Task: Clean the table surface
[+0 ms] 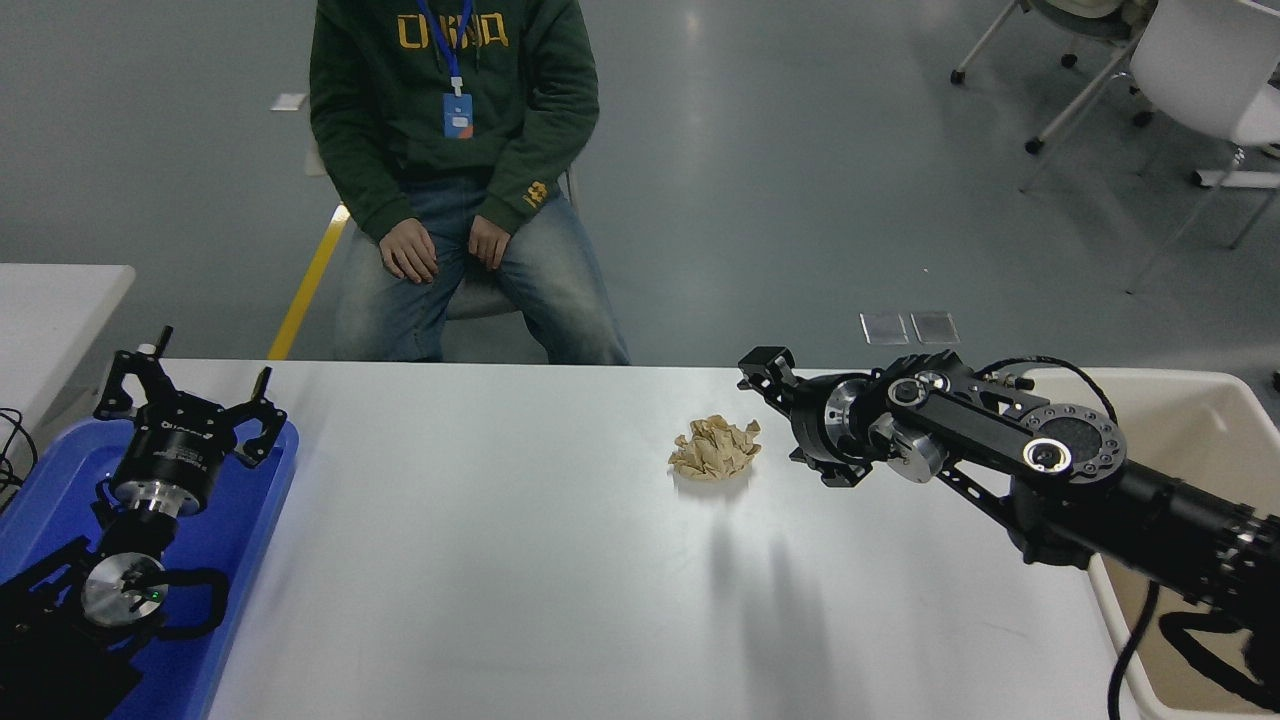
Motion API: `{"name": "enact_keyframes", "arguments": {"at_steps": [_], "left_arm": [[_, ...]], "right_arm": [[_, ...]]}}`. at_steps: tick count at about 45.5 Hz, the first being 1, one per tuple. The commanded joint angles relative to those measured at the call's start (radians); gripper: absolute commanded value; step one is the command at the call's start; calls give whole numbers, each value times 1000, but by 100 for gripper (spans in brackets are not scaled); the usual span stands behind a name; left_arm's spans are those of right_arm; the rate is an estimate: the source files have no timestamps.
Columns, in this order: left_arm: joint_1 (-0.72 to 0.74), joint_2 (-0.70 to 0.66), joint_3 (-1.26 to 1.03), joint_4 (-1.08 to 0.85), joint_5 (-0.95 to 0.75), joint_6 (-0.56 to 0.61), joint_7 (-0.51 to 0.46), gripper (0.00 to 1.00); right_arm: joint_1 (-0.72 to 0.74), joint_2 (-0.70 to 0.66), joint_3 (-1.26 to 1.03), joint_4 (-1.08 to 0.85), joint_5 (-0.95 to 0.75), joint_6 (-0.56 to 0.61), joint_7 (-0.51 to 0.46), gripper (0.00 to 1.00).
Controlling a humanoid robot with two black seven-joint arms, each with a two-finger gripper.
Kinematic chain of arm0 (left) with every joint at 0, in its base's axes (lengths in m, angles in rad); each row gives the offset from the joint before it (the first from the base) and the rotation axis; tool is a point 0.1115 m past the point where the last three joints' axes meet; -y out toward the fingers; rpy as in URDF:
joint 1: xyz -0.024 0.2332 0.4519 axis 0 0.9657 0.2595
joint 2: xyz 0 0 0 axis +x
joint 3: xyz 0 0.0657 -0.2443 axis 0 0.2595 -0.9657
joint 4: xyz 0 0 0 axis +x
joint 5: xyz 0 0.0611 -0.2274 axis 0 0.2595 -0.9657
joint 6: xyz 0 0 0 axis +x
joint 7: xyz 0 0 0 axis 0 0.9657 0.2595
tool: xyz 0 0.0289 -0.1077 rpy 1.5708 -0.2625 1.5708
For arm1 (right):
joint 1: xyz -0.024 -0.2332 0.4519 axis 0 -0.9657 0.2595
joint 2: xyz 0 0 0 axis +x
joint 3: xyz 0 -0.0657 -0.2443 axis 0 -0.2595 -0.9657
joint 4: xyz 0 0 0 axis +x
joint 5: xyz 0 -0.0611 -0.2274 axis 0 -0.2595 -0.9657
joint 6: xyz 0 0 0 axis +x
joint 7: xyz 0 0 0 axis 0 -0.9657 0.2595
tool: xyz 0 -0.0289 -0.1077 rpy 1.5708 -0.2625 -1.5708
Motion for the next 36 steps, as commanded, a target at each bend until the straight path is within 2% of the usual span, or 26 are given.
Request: {"name": "enact_keyframes", "arguments": {"at_steps": [1,9,21,27,30,36], "left_arm": [[0,0,0,0,0,0,-8,100],[0,0,0,0,0,0,-8,100],[0,1,0,0,0,0,-8,100],[0,0,0,0,0,0,-8,100],[0,1,0,0,0,0,-8,100],[0,1,0,0,0,0,-8,100]], "right_arm": [[61,165,-96,-261,8,73,-9,100],[63,165,-97,-480,10,99,-6,100],[77,165,-48,-477,31,90,16,100],[77,165,13,-456,94,106,46,100],[75,165,10,-439,99,118,101,100],[70,165,-29,-437,97,145,270,100]]}}
